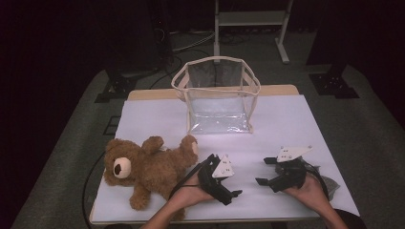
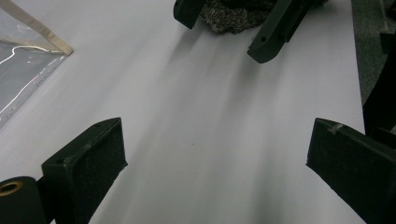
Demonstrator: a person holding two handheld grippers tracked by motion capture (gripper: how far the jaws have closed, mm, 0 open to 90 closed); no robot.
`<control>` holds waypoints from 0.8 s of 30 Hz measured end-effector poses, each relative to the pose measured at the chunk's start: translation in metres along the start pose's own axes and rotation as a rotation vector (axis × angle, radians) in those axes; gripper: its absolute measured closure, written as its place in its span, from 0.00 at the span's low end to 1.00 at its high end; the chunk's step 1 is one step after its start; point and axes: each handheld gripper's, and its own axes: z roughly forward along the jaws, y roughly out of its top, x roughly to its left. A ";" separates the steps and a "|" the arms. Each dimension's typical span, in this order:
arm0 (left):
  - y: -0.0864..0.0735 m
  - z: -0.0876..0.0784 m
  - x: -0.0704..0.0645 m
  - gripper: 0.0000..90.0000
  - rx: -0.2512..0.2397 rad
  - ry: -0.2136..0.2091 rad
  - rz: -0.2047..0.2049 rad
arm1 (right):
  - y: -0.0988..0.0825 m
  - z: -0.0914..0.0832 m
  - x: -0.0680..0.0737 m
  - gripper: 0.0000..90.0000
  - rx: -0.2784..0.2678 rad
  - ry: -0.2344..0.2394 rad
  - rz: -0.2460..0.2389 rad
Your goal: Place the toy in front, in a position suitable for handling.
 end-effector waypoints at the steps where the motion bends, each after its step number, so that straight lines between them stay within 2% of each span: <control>1: 0.000 0.000 0.000 0.04 0.000 0.000 0.000 | 0.000 0.000 -0.001 0.16 0.001 0.001 0.002; 9: 0.000 0.001 -0.001 0.04 -0.003 -0.035 0.000 | -0.001 0.001 -0.001 0.16 0.005 0.009 0.004; 13: 0.001 -0.002 -0.005 0.04 0.007 -0.052 0.032 | -0.001 0.001 0.001 0.16 0.009 0.014 0.002; 24: 0.010 -0.014 -0.011 0.04 0.002 -0.086 0.077 | -0.001 0.005 0.004 0.16 0.018 0.021 -0.008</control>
